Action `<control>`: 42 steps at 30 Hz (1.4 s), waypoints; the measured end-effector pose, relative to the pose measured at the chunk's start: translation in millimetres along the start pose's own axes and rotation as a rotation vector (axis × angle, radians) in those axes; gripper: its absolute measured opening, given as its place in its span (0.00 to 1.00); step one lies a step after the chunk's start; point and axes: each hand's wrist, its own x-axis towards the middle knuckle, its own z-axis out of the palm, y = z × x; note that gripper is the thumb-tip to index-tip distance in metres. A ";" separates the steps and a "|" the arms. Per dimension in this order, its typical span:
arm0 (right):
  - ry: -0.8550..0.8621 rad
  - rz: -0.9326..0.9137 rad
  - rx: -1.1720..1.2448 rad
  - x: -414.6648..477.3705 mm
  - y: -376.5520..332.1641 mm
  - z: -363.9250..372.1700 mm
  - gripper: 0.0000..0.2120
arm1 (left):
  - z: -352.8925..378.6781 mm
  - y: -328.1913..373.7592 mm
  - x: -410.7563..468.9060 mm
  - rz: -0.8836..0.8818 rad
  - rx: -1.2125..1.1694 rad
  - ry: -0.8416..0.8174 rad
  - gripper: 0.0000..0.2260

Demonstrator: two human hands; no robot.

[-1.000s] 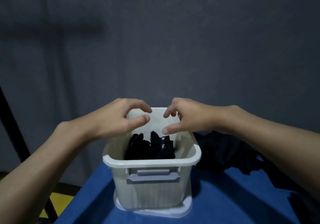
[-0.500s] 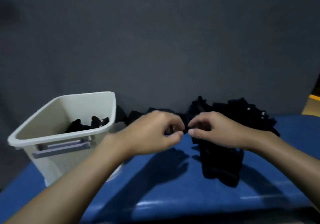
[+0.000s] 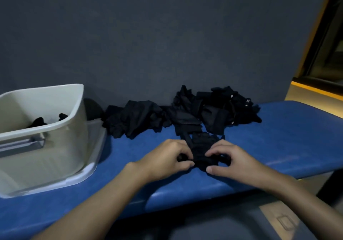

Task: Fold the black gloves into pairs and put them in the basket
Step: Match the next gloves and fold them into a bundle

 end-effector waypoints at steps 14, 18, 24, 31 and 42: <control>-0.132 -0.142 0.039 23.7 -28.7 39.0 0.13 | -26.8 -7.3 -63.1 -0.083 0.162 0.066 0.09; -0.053 -0.147 0.090 33.0 -33.1 30.5 0.07 | -30.3 -11.3 -59.1 -0.110 0.149 0.164 0.13; 0.098 -0.058 -0.049 72.4 -16.9 18.5 0.08 | -21.9 -24.8 -48.7 -0.159 0.332 0.042 0.28; 0.079 0.014 -0.177 90.4 4.9 40.7 0.14 | -11.0 -30.5 -52.1 -0.184 0.351 0.051 0.27; -0.017 0.049 -0.363 101.6 0.7 50.3 0.25 | -13.1 -29.4 -49.4 -0.168 0.366 0.039 0.28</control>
